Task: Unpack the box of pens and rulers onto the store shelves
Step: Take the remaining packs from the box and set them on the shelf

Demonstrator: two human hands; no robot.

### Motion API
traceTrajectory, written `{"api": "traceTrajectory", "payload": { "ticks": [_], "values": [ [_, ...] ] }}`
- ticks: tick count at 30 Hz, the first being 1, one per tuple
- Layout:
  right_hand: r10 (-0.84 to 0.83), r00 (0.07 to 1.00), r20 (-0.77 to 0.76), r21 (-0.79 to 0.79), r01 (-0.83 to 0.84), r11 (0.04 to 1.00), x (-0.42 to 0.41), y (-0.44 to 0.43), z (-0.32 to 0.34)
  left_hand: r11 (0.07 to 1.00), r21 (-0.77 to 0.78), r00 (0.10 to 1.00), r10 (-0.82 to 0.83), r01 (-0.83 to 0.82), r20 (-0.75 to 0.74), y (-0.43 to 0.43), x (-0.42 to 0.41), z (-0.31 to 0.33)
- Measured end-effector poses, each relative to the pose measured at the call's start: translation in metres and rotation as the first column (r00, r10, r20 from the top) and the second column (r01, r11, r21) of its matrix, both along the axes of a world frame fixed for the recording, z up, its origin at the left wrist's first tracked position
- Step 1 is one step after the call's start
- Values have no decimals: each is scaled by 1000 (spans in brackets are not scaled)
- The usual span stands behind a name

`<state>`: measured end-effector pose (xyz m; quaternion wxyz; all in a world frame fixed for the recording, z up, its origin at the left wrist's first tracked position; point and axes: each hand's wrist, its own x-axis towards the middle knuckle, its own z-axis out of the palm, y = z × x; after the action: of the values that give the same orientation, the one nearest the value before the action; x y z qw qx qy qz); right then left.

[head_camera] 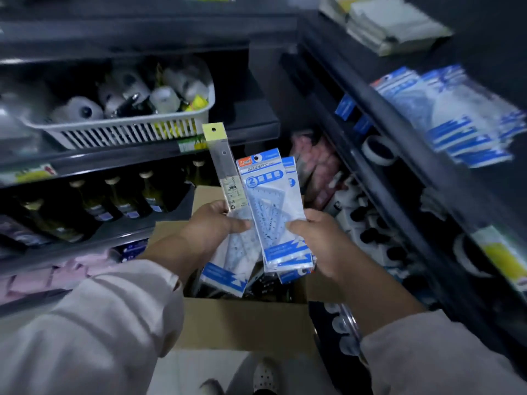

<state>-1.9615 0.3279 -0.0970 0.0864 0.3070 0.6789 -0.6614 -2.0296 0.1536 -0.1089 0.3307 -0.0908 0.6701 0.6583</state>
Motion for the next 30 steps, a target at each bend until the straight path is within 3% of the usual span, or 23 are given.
{"api": "traceTrajectory", "payload": {
  "ticks": [13,30],
  "values": [
    [-126,982,-140,-37,122,992,57,17,115,994,53,993,-95,99,-77,36,41,114],
    [-169,899,-404,-132,125,983,46,149,175,986,111,981,-109,128,-163,164,26,185]
  ]
}}
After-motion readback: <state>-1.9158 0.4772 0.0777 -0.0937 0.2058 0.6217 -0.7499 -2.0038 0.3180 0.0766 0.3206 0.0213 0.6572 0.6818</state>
